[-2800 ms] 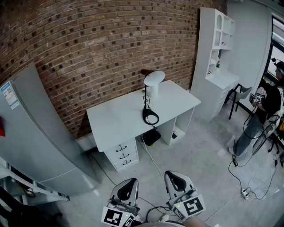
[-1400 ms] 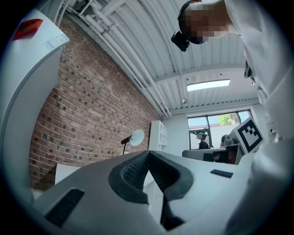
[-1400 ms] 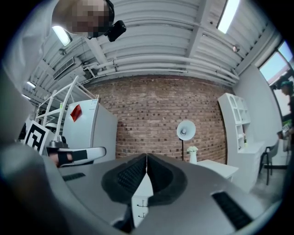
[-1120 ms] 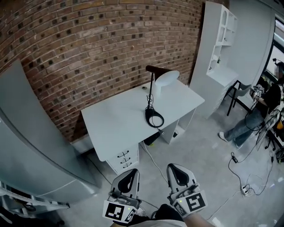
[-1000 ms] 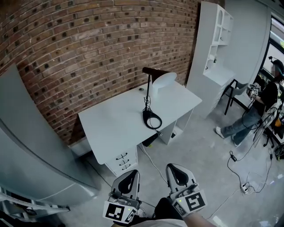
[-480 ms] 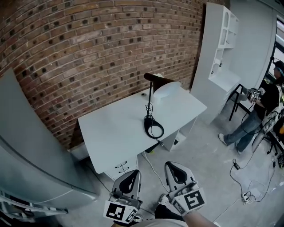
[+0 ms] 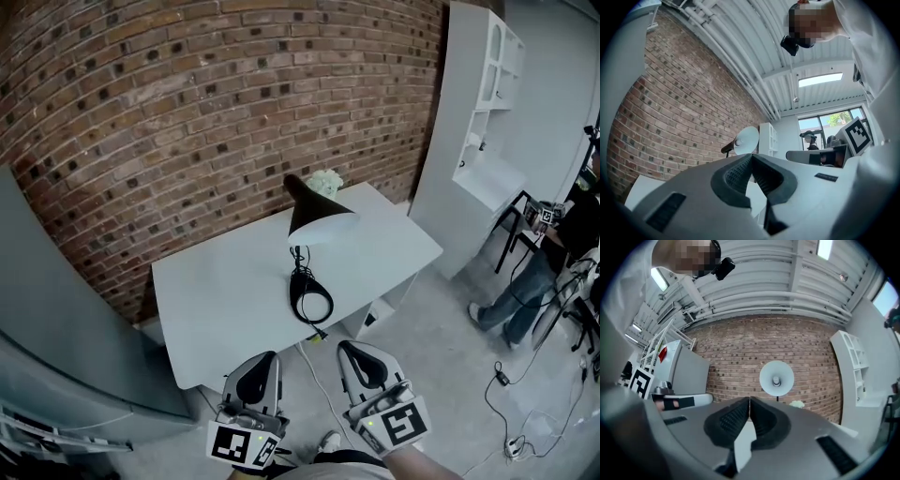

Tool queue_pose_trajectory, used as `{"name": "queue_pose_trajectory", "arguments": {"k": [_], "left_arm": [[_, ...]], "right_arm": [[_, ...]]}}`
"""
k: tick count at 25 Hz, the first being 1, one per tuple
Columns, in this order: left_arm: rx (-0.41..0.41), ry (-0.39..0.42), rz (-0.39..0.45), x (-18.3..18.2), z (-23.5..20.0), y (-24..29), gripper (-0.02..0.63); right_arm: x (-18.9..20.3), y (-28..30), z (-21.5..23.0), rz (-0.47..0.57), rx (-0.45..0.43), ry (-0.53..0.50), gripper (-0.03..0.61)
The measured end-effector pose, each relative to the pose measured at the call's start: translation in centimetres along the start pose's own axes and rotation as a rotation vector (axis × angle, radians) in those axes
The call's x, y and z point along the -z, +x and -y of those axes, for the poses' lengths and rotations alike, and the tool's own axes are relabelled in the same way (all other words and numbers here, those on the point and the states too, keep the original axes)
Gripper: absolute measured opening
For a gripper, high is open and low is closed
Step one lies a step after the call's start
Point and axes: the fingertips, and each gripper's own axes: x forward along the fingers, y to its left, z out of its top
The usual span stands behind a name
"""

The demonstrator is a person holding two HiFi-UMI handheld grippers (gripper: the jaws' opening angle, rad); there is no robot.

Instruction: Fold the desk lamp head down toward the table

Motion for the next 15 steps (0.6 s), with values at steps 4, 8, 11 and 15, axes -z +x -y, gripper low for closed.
{"name": "queue_pose_trajectory", "arguments": {"k": [4,8,11,15], "left_arm": [[-0.027,0.017,-0.019,0.5,0.5,1.7,0.008],[-0.040,0.017,-0.045,1.4,-0.1,2.9,0.008],[-0.016,0.005,-0.052,1.8,-0.6,4.5,0.008],[0.046,0.008,-0.038,1.1,-1.1,7.1,0.008]], "right_arm": [[0.2,1.3,2.7,0.005,-0.013,0.015,0.018],[0.5,3.2,3.2,-0.002,-0.043,0.031,0.018],[0.5,4.3,3.5,-0.014,-0.047,0.028,0.018],[-0.9,5.8,4.9,0.003,-0.009,0.001,0.018]]}}
